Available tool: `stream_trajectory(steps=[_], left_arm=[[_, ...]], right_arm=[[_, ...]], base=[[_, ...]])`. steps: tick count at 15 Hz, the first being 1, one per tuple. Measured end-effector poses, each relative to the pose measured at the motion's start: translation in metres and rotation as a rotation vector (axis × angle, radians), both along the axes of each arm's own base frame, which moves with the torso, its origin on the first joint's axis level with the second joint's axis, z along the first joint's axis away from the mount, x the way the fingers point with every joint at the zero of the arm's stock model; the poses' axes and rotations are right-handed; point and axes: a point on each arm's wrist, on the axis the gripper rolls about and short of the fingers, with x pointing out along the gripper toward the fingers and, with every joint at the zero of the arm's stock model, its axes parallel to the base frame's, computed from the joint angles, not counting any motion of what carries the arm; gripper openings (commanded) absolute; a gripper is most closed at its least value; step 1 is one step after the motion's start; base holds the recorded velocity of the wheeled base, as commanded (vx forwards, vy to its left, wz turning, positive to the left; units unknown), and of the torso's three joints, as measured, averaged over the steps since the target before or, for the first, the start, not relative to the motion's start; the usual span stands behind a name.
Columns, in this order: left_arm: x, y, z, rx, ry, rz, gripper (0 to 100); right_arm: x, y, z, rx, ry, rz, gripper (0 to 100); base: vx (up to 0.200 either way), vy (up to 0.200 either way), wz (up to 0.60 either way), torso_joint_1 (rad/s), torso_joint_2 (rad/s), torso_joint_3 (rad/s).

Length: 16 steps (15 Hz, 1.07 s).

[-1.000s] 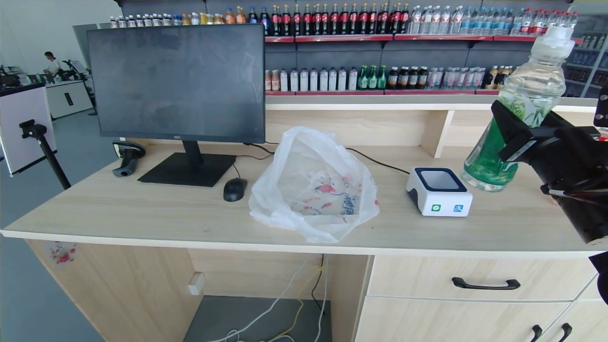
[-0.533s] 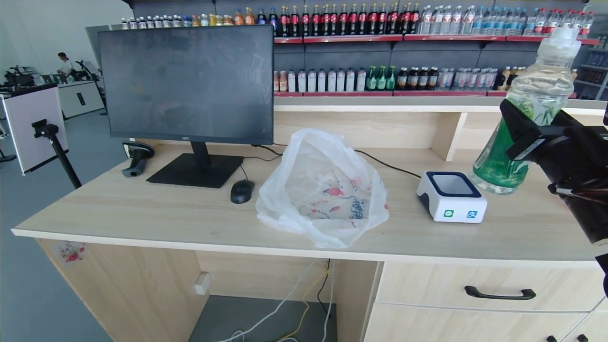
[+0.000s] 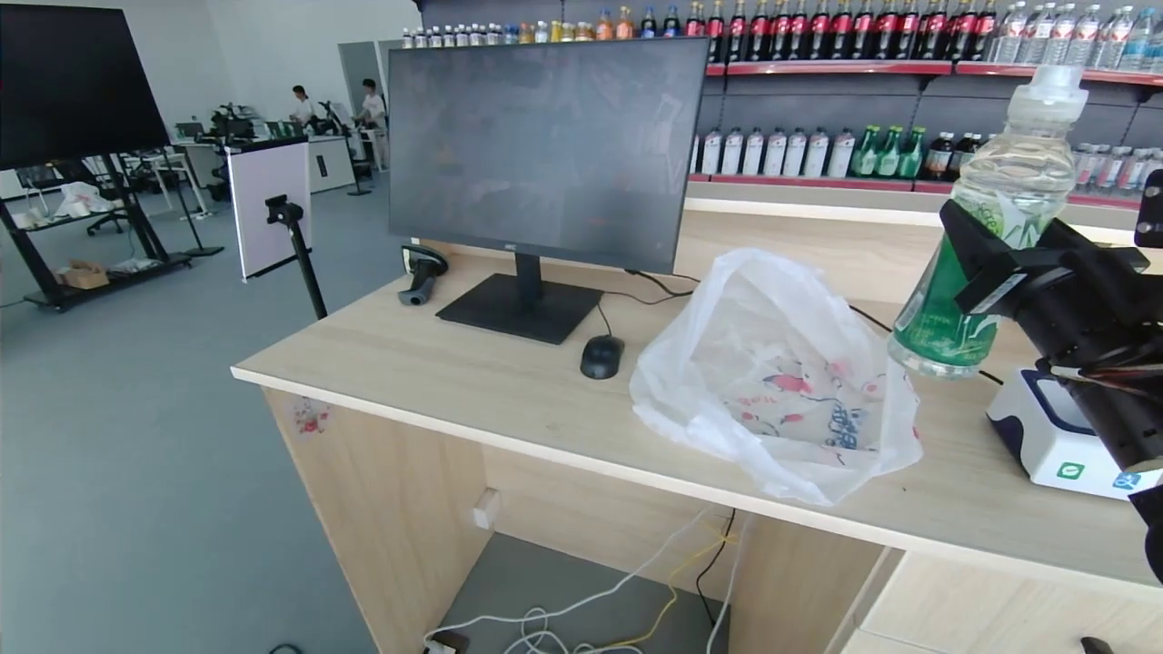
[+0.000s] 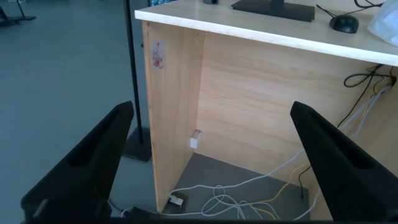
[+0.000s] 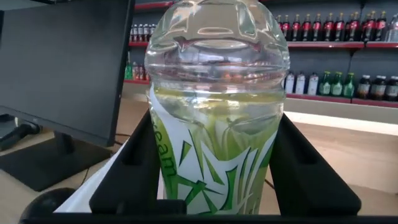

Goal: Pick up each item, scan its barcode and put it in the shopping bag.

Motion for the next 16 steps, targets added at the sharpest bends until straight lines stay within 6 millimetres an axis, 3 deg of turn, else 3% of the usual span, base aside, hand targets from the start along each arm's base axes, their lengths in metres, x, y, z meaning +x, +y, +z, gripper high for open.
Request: stream_trajectory(steps=[5, 12, 16], left_arm=[[0.000, 0.000, 0.000, 0.002, -0.001, 0.001, 100], [0.000, 0.000, 0.000, 0.003, 0.000, 0.001, 100], [0.000, 0.000, 0.000, 0.003, 0.000, 0.001, 100]], right_arm=[[0.022, 0.031, -0.009, -0.004, 0.022, 0.096, 0], [0.057, 0.072, -0.043, -0.013, 0.110, 0.196, 0], [0.068, 0.081, -0.050, -0.015, 0.114, 0.210, 0]], base=[[0.000, 0.000, 0.00, 0.000, 0.00, 0.000], [0.000, 0.000, 0.00, 0.000, 0.00, 0.000], [0.000, 0.000, 0.00, 0.000, 0.00, 0.000]])
